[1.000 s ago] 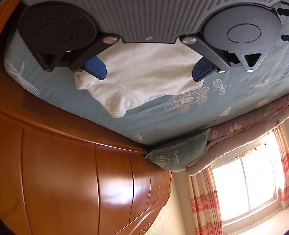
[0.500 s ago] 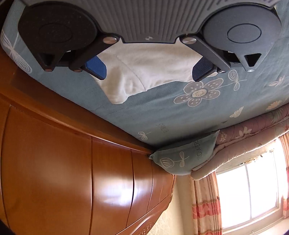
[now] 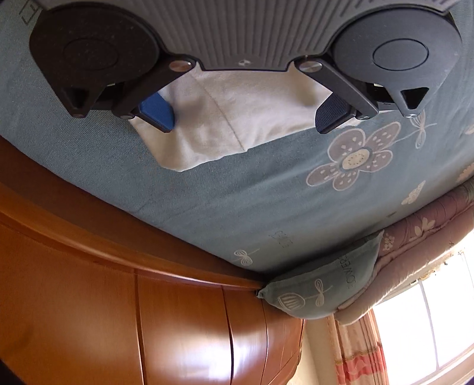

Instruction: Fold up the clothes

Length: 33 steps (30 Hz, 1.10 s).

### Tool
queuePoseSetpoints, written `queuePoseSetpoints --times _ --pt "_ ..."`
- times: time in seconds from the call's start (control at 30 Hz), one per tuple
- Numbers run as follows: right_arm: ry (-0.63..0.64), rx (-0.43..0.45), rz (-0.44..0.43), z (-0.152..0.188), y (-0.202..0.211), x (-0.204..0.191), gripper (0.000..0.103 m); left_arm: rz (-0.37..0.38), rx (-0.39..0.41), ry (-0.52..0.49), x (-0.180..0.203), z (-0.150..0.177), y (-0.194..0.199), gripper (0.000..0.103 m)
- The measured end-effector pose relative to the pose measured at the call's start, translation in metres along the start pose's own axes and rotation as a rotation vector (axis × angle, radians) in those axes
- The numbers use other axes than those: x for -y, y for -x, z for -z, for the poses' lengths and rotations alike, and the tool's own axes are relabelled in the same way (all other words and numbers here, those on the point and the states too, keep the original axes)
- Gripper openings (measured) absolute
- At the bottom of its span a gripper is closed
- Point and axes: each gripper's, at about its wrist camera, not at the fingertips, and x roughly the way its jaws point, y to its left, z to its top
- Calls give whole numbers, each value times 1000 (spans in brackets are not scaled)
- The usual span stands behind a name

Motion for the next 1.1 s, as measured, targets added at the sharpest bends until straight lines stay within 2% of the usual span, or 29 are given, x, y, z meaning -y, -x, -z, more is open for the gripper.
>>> queuePoseSetpoints --times 0.13,0.27,0.47,0.73,0.93,1.03,1.1 --pt "-1 -28 10 -8 15 -8 103 -9 5 5 -3 0 2 102" --pt "-22 -33 -59 -2 45 -18 103 -6 6 29 -5 0 3 102" --pt "32 -94 -17 8 40 -31 103 -5 35 20 1 -4 18 102" --pt "-6 -73 -32 -1 73 -40 103 -20 70 29 3 -8 37 102" --pt "-24 -183 -32 13 63 -44 103 -18 80 29 8 -9 43 102" --pt "-16 -211 -25 18 58 -45 103 -21 95 23 10 -11 48 102" --pt "-34 -172 -29 14 68 -43 103 -30 106 18 11 -11 52 102"
